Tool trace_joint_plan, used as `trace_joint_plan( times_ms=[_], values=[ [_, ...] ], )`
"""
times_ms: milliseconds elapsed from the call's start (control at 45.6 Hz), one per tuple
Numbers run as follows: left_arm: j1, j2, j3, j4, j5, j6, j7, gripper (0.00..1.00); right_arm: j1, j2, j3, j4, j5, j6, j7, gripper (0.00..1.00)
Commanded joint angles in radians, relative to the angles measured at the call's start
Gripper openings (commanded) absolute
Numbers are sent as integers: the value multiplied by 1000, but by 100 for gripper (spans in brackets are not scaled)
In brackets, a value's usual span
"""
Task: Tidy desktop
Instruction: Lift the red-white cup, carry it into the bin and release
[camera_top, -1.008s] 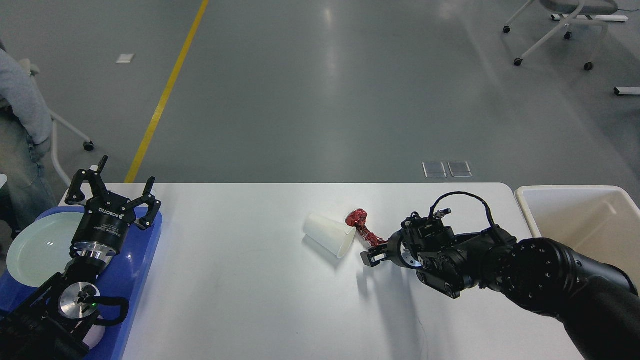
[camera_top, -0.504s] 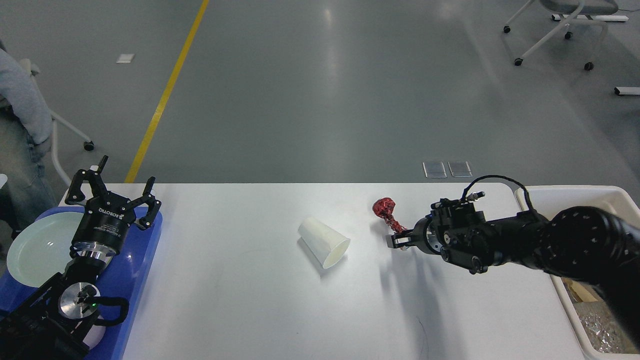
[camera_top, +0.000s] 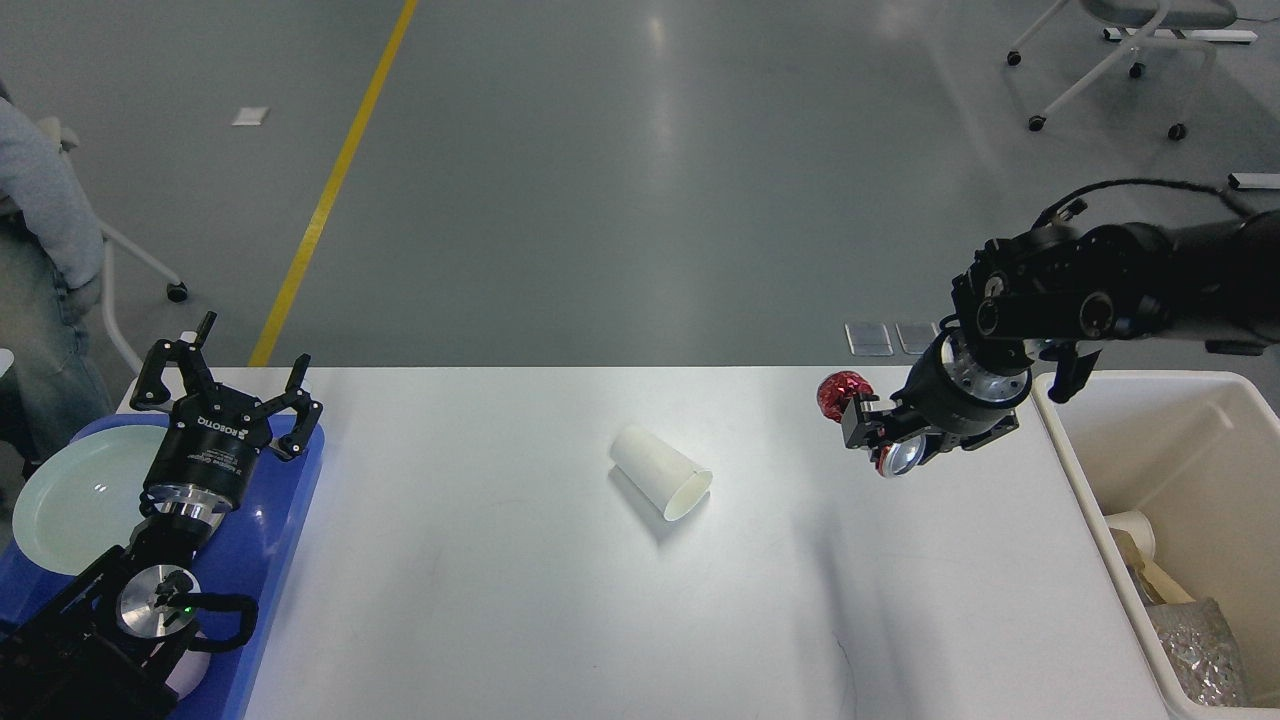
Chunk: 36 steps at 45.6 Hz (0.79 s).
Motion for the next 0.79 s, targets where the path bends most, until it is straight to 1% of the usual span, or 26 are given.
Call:
trace_joint_plan(
  times_ms=[0,219,307,416,767],
  values=[
    [0,0,0,0,0,0,0,96,206,-22,-103,157,78,15,0,0],
    [0,0,0,0,0,0,0,96,532,-88,-207,412,109,41,-12,0],
    [0,0,0,0,0,0,0,96,629,-97,-253,458,121,76,-18,0],
    [0,0,0,0,0,0,0,96,663,-100,-279,462,139,118,-18,0],
    [0,0,0,0,0,0,0,96,663,-112,-348,456,179,89,-17,0]
  ],
)
